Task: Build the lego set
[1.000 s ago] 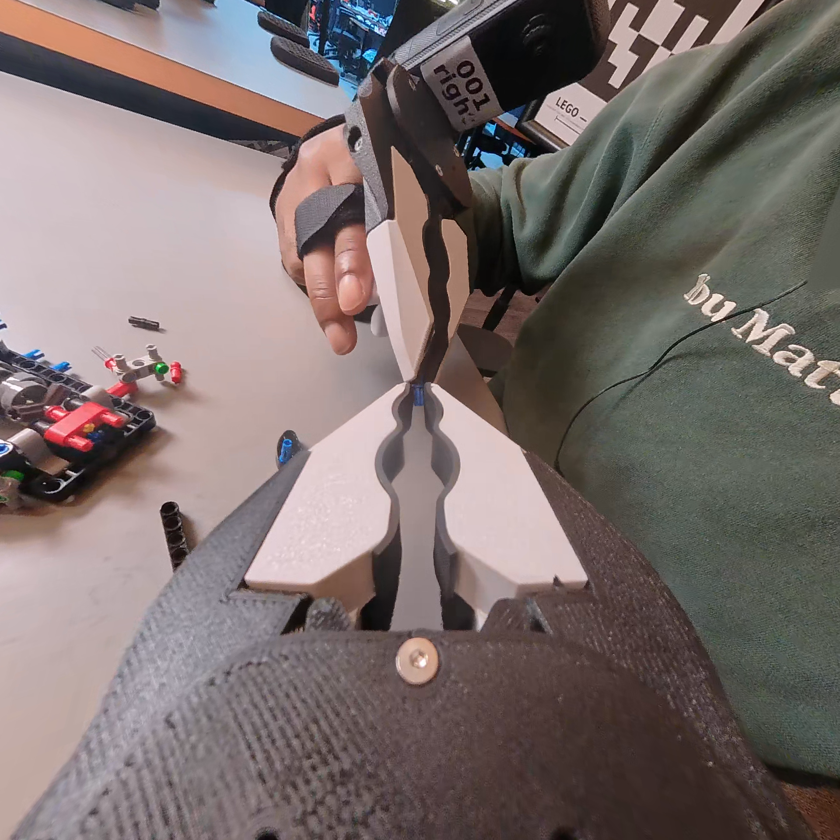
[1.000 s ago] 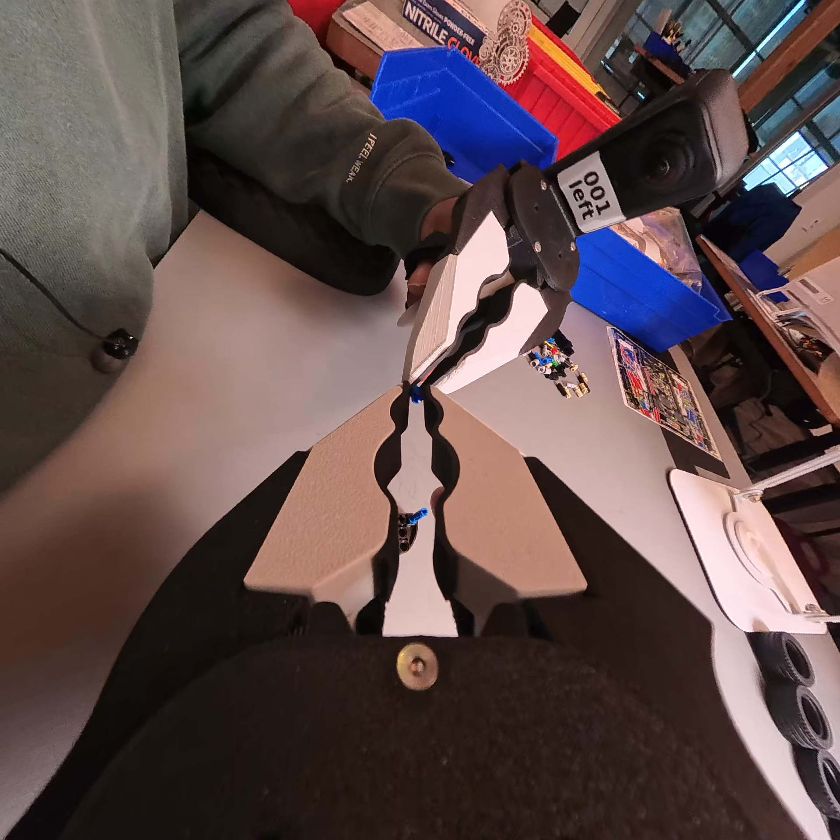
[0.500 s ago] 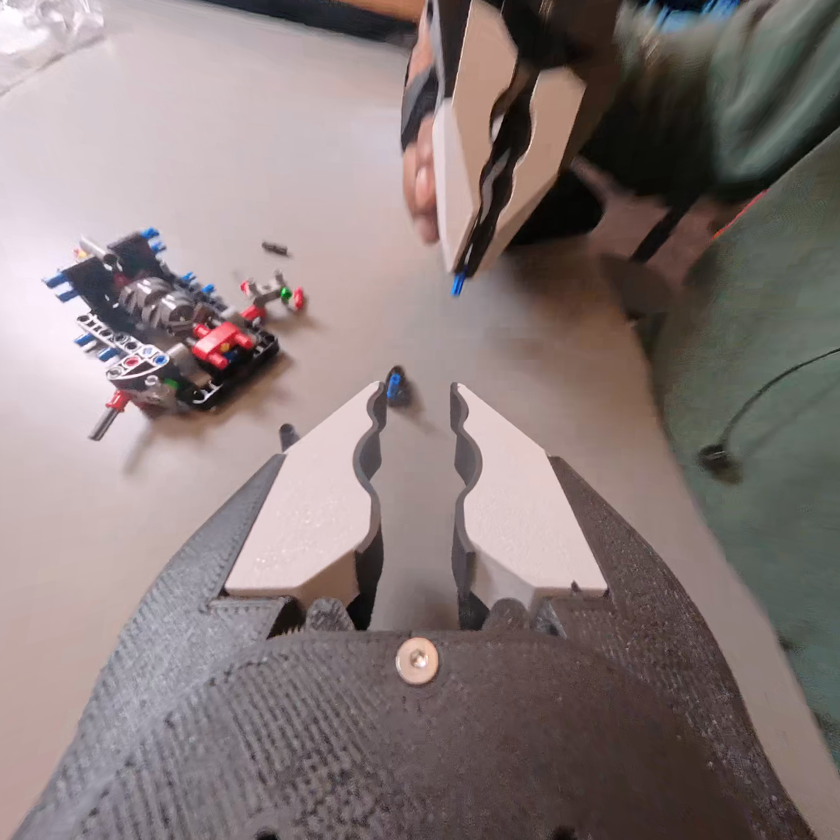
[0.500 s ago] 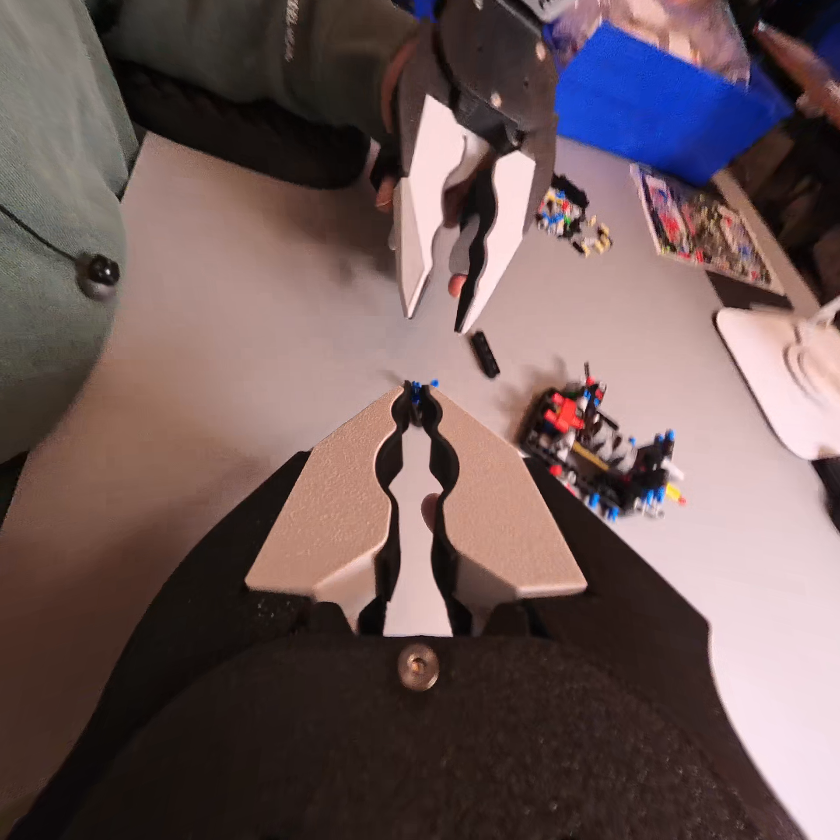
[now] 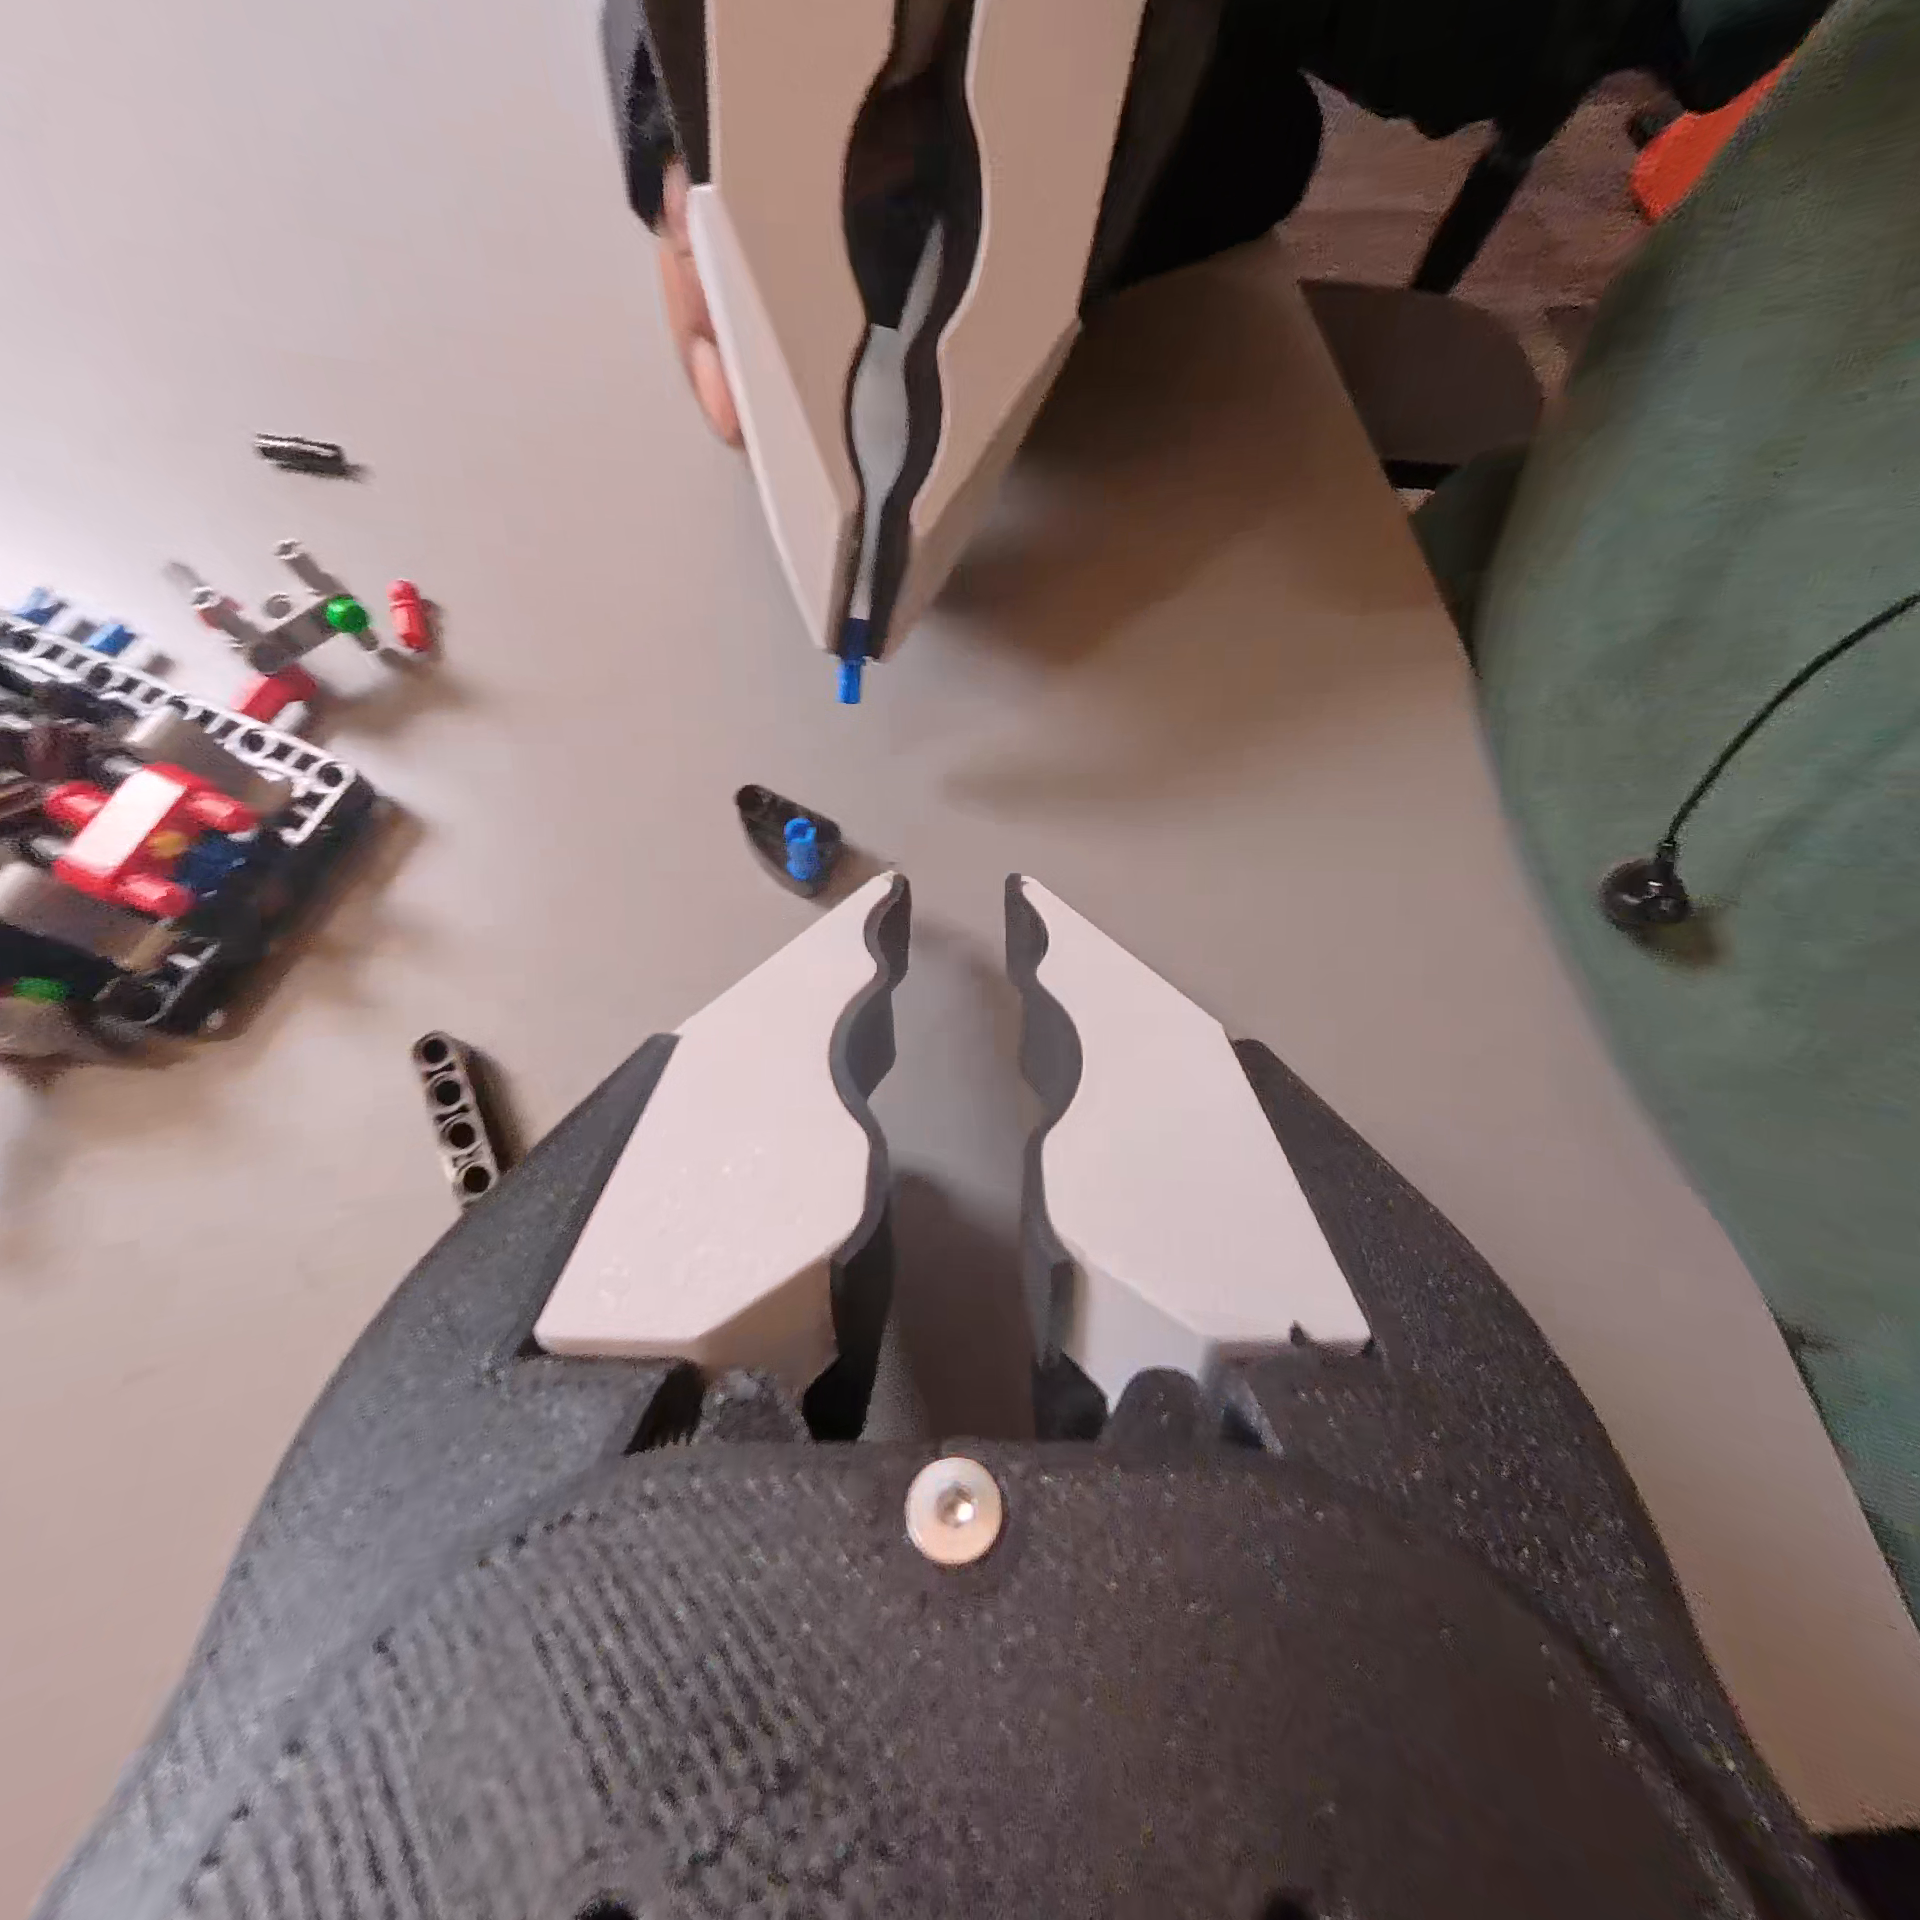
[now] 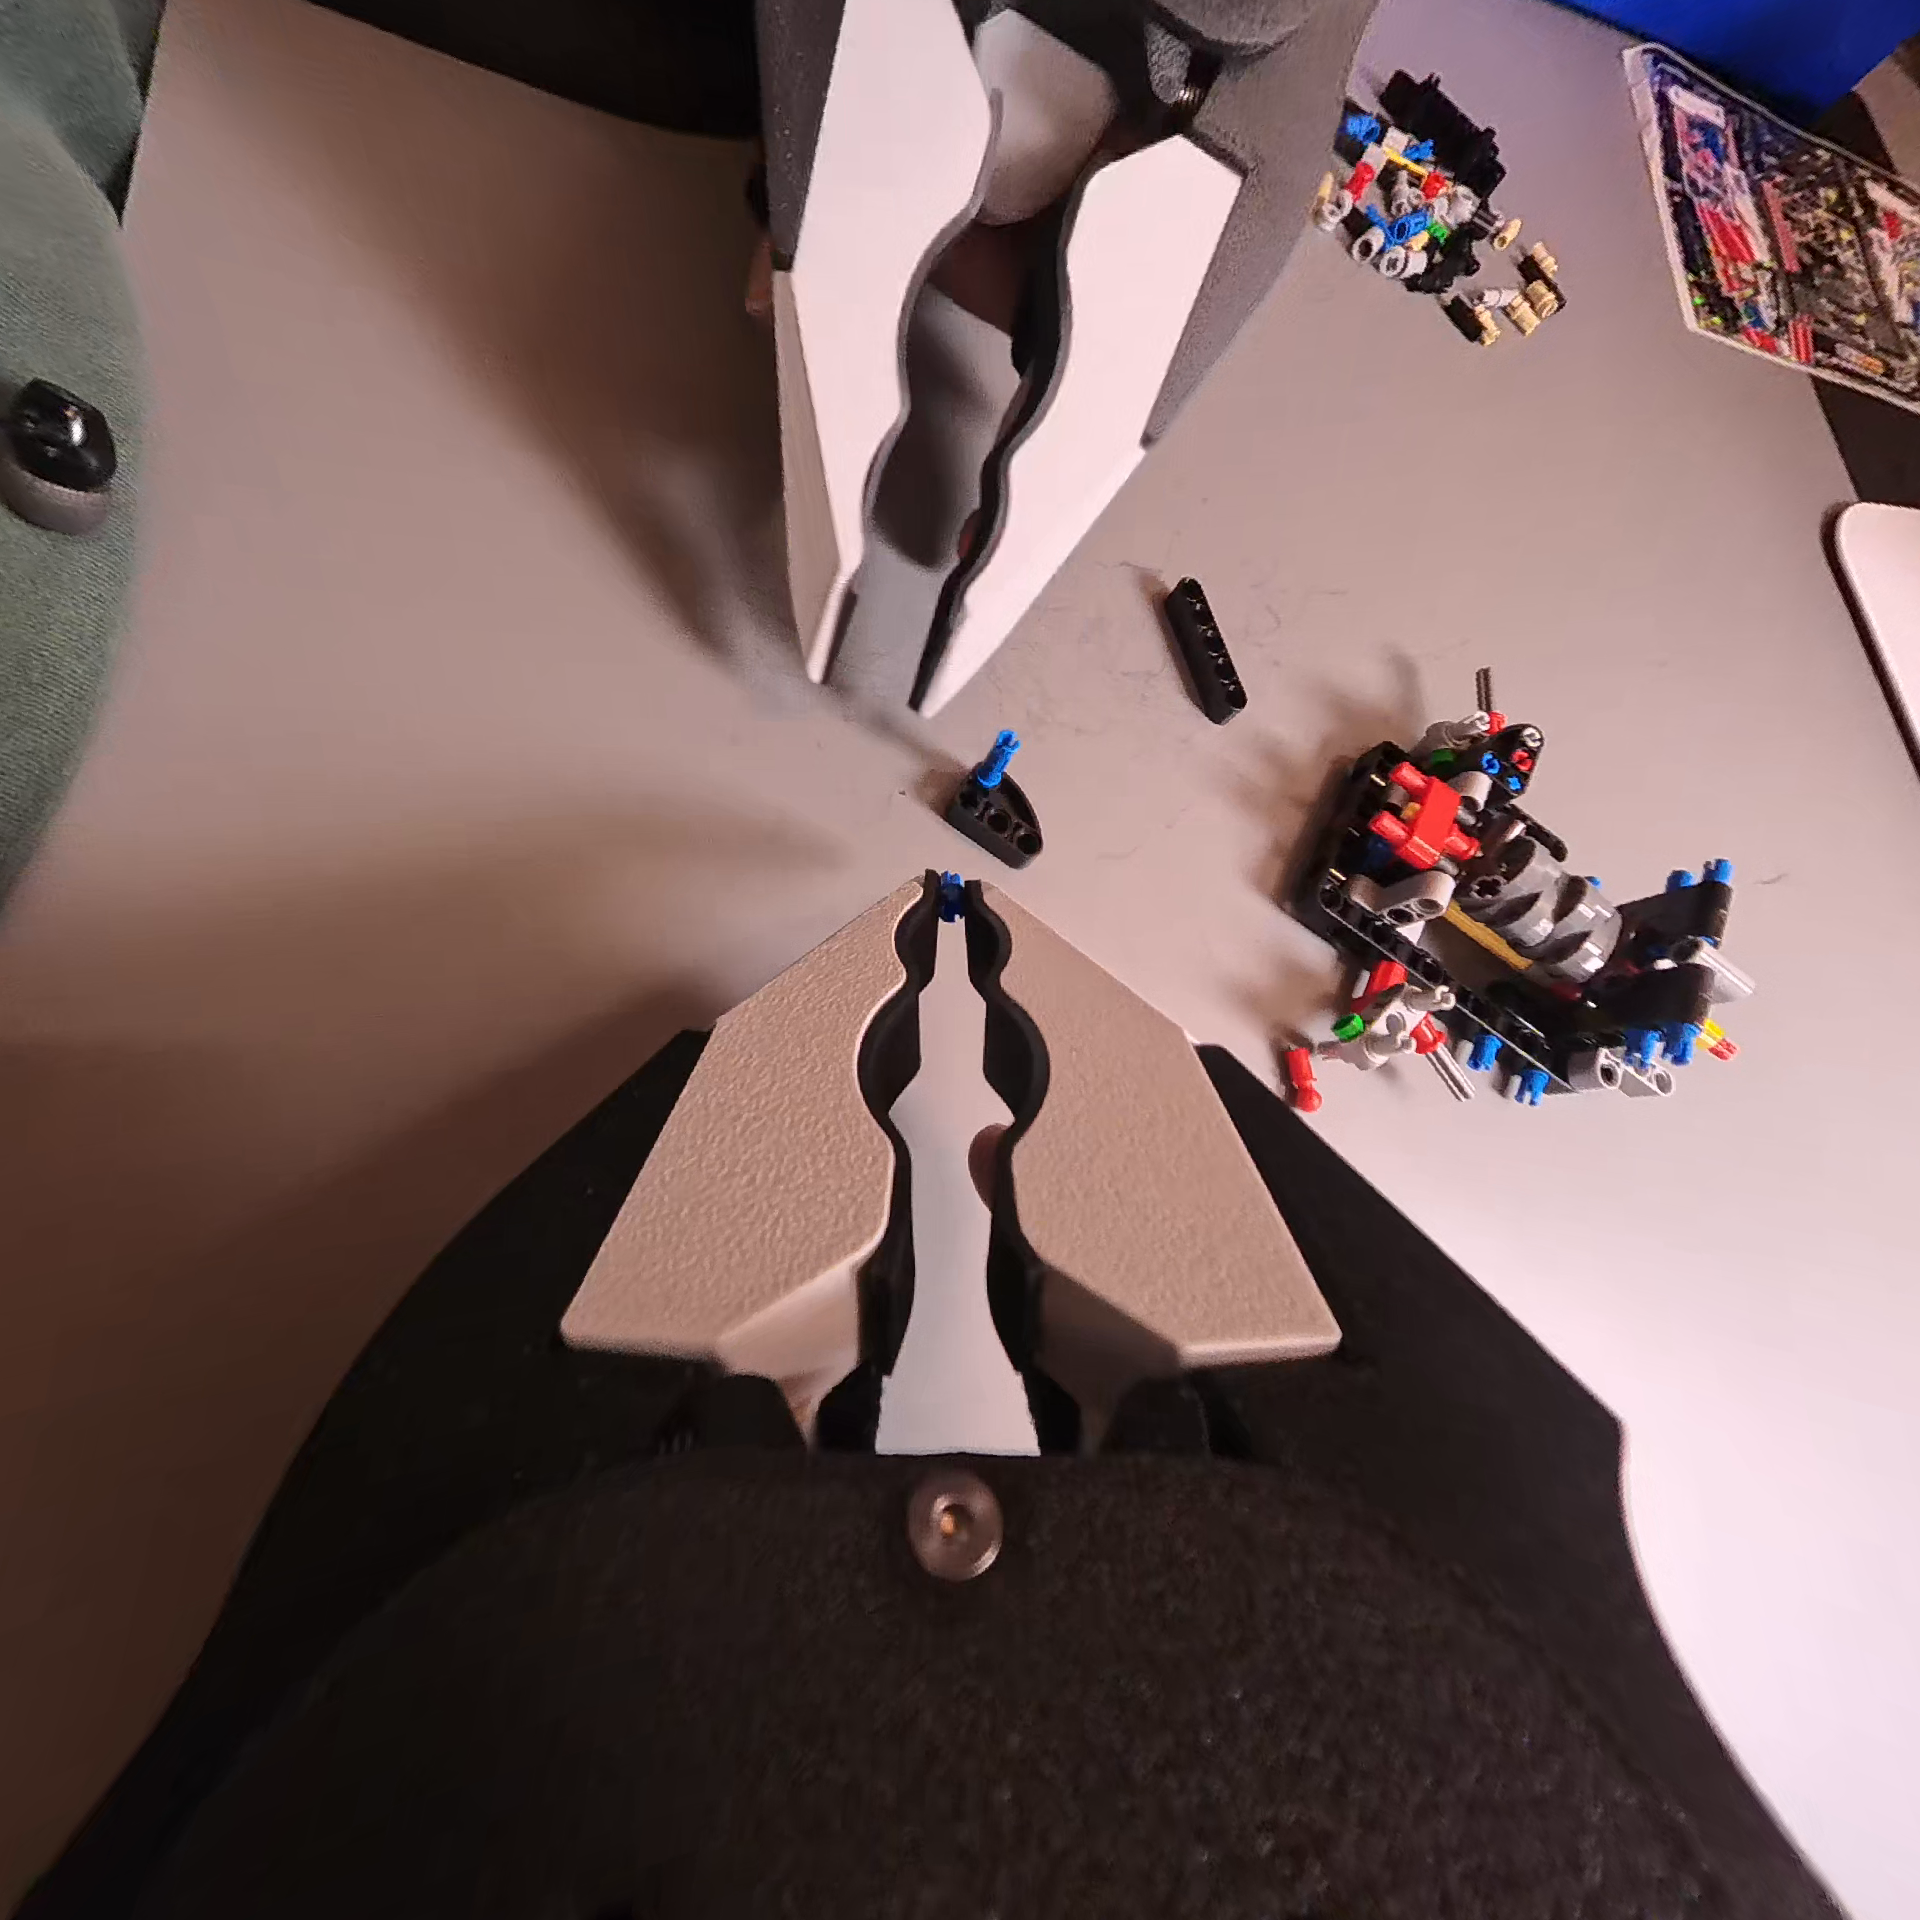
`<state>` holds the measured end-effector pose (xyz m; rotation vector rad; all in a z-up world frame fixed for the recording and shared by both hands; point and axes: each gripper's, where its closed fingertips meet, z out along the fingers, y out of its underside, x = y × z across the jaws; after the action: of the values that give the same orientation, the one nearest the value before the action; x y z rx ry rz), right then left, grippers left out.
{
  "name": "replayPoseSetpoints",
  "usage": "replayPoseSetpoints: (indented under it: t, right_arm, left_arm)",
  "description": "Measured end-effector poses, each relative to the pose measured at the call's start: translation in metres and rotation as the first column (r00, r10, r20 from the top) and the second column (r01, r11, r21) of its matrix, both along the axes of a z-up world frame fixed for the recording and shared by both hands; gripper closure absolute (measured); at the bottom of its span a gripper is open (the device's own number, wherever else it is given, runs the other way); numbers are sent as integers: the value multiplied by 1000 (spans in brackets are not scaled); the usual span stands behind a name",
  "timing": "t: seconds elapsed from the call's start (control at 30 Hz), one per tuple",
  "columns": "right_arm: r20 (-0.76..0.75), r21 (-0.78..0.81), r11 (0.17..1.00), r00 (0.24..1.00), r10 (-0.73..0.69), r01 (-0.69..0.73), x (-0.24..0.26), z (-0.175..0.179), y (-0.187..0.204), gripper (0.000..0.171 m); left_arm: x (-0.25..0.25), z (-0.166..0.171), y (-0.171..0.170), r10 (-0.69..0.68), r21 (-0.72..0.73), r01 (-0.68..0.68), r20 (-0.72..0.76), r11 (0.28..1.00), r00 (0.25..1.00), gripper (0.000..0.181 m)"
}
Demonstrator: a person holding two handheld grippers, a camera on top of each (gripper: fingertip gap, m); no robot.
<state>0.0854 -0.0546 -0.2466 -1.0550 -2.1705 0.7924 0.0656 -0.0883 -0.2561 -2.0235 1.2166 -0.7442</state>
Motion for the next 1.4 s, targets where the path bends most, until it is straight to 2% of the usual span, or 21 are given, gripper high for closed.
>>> replayPoseSetpoints:
  t: [0.1, 0.17, 0.23, 0.33, 0.43, 0.53, 0.63, 0.73, 0.9, 1.1, 1.27, 1.4]
  right_arm:
    - [10, -10, 1000, 1000, 6, -6, -1, 0, -2, 170]
    - [26, -12, 1000, 1000, 2, -1, -2, -1, -2, 170]
    - [50, -13, 1000, 999, 4, -3, -2, -3, -2, 170]
    - [72, -11, 1000, 997, 11, -10, -3, -4, -4, 170]
    - [77, 1, 1000, 997, 3, -3, -4, -4, -2, 170]
    - [74, -9, 1000, 997, -11, 11, -4, -4, 0, 170]
    - [76, -28, 1000, 997, -3, 5, -3, -3, -3, 170]
    - [86, -31, 999, 996, 13, -10, -3, -3, -8, 170]
    - [126, -32, 998, 991, 50, -47, -2, -8, -18, 170]
    - [150, -5, 999, 987, 48, -48, -15, -15, -14, 170]
    - [134, 25, 999, 990, 34, -38, -24, -12, -6, 170]
    - [147, -10, 998, 987, 60, -59, -13, -4, -10, 170]
  left_arm:
    - [-9, 0, 12, 59, 44, -58, -21, 997, 998, 163]
    - [-13, -3, 25, 84, 82, -79, -53, 993, 995, 155]
    - [-11, -8, 31, 59, 104, -49, -90, 993, 994, 149]
    - [-5, -13, 36, 12, 104, -1, -99, 995, 995, 150]
    - [-2, -14, 35, -2, 97, 14, -119, 995, 993, 164]
    - [2, -14, 22, -15, 87, 29, -151, 996, 988, 163]
    - [5, -14, 5, -46, 55, 55, -152, 997, 987, 155]
    - [3, -11, -11, -86, -14, 85, -125, 996, 988, 156]
    - [-6, -11, -1, -41, 34, 46, -124, 998, 991, 160]
    - [4, -12, -4, -70, 28, 73, -112, 997, 991, 171]
    - [-2, -10, 0, -16, 54, 22, -126, 998, 992, 168]
    - [-6, -7, 9, 55, 94, -45, -114, 995, 992, 150]
